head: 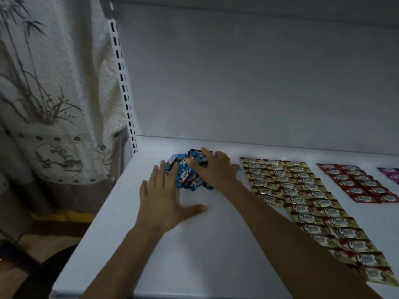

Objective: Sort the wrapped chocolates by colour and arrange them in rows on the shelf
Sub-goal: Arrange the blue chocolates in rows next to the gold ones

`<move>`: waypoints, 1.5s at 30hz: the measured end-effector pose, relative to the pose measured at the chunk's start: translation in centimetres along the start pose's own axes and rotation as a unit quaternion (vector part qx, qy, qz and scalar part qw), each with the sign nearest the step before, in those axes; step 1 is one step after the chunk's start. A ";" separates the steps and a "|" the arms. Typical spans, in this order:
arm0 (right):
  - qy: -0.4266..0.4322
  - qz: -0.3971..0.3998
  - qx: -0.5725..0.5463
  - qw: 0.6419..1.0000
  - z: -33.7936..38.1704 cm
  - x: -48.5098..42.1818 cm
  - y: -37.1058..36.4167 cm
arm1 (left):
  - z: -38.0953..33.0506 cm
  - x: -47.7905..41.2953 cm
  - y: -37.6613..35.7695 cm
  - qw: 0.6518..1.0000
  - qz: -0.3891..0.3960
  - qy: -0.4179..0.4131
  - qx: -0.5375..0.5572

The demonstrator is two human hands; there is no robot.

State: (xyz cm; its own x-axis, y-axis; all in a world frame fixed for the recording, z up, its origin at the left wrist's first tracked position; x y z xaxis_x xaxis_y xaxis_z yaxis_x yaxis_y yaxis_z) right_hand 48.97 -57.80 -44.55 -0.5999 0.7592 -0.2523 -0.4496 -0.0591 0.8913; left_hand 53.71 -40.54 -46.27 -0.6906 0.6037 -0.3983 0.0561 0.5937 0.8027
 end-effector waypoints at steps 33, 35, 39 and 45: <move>0.073 -0.065 -0.022 0.995 3.2 9.1 0.7 | 1.3 0.5 -0.4 0.982 -0.020 -0.187 0.034; 0.053 -0.059 -0.050 0.996 3.0 10.5 1.1 | 1.1 1.5 0.7 0.986 -0.003 -0.152 0.063; 0.069 -0.066 -0.057 0.994 2.5 12.9 1.6 | 0.6 3.3 1.3 0.988 0.016 -0.153 0.026; 0.041 -0.114 -0.194 0.973 2.5 13.2 2.5 | -0.1 3.1 1.7 0.986 0.041 -0.158 0.025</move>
State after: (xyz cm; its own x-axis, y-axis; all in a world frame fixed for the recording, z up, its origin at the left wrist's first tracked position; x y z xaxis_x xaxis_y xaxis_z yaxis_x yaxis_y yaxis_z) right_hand 41.60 -46.33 -44.72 -0.4984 0.7281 -0.4705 -0.7844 -0.1477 0.6024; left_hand 51.55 -37.74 -46.11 -0.4230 0.7820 -0.4579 0.1441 0.5569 0.8180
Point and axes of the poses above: each hand's wrist, its own x-axis away from the middle knuckle, its own y-axis out of the back of the hand, z = x × y, the point moved 4 cm from there along -x, towards the middle knuckle, and after that the axes turned 14 degrees about -z, right-handed, at the moved point
